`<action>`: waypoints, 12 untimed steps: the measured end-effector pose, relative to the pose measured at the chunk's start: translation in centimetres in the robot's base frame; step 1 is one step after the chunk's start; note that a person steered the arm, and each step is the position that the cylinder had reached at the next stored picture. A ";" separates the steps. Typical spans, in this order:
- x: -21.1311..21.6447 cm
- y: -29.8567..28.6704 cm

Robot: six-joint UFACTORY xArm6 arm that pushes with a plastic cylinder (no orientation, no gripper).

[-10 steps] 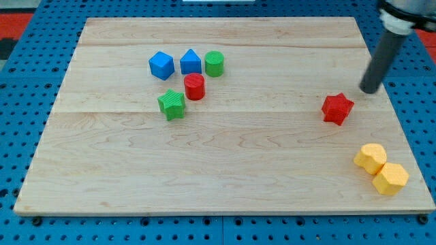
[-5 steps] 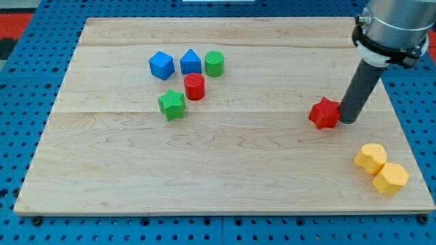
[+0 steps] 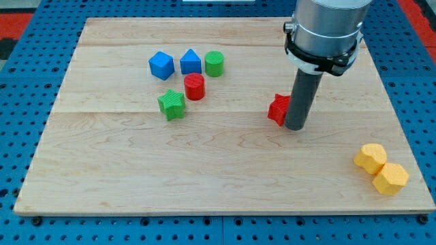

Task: Move the red star diagonally bottom left of the green star

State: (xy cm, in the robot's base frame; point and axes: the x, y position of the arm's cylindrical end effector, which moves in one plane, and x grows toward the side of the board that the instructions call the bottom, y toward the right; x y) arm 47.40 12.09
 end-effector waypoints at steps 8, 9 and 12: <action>-1.6 -4.3; -1.1 -6.5; -1.0 -12.7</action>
State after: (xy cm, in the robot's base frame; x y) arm 46.40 -0.61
